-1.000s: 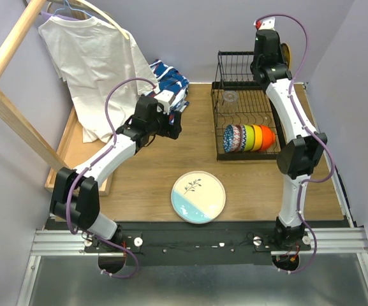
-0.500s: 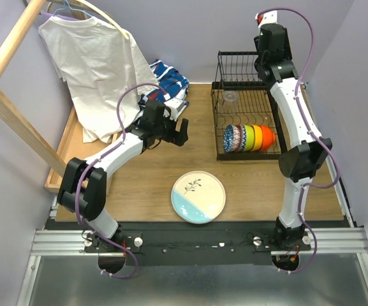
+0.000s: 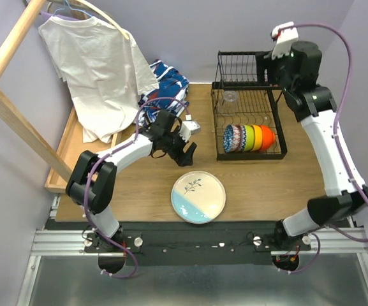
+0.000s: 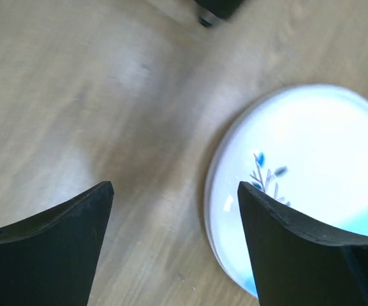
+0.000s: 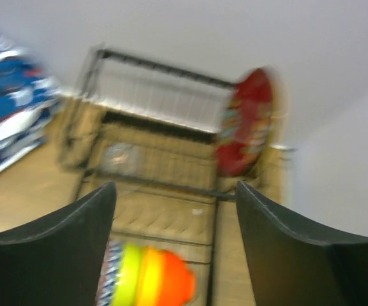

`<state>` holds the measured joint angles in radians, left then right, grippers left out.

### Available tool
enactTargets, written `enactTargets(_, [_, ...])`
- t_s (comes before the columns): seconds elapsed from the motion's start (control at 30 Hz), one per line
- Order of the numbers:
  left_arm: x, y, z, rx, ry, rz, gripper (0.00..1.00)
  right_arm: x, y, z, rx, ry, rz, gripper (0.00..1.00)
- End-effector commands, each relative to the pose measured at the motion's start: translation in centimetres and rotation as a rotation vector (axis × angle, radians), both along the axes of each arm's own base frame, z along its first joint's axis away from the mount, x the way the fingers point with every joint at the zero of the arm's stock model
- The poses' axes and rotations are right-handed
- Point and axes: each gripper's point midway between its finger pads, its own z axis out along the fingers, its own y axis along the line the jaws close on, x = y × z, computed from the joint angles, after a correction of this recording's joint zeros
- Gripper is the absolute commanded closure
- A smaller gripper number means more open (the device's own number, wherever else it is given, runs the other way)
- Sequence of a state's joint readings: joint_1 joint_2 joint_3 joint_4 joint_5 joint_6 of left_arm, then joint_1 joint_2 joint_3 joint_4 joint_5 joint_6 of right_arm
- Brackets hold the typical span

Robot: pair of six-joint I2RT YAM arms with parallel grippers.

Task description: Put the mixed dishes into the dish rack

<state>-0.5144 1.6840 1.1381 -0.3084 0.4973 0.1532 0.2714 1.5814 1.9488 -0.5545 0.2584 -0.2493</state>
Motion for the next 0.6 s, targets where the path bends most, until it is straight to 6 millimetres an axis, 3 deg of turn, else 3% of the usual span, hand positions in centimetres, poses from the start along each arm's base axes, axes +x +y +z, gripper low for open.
enactTargets(0.0, [-4.9, -0.3, -1.8, 0.022, 0.120, -0.246, 0.16, -5.5, 6.8, -9.0, 0.212, 0.287, 0.346, 0.15])
enactTargets(0.07, [-5.5, 0.1, -3.0, 0.056, 0.141, -0.245, 0.17, -7.5, 7.6, -11.3, 0.243, 0.350, 0.404, 0.08])
enactTargets(0.33, [-6.5, 0.6, -5.6, 0.149, 0.150, -0.268, 0.20, -11.3, 8.1, -16.6, 0.210, 0.452, 0.517, 0.08])
enactTargets(0.57, [-7.0, -0.1, -7.0, 0.173, 0.183, -0.317, 0.40, -12.7, 7.3, -20.3, 0.167, 0.501, 0.510, 0.09])
